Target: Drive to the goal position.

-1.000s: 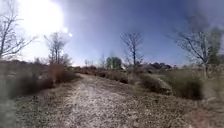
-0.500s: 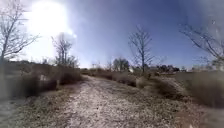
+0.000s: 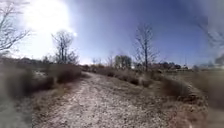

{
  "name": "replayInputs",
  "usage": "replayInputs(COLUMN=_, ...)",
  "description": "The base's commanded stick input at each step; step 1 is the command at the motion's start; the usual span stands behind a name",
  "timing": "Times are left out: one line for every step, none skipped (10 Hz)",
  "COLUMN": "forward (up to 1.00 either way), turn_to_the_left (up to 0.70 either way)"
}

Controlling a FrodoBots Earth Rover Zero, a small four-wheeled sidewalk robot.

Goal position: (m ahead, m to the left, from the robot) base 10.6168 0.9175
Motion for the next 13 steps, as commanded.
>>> replayInputs(forward=0.7, turn_to_the_left=0.01)
replayInputs(forward=0.7, turn_to_the_left=0.03)
replayInputs(forward=0.7, turn_to_the_left=0.06)
replayInputs(forward=0.7, turn_to_the_left=0.08)
replayInputs(forward=0.7, turn_to_the_left=0.11)
replayInputs(forward=0.7, turn_to_the_left=0.13)
replayInputs(forward=0.7, turn_to_the_left=0.13)
replayInputs(forward=0.7, turn_to_the_left=0.12)
replayInputs(forward=0.7, turn_to_the_left=0.11)
replayInputs(forward=0.7, turn_to_the_left=0.12)
replayInputs(forward=0.7, turn_to_the_left=0.12)
replayInputs(forward=0.7, turn_to_the_left=0.1)
replayInputs(forward=0.7, turn_to_the_left=0.09)
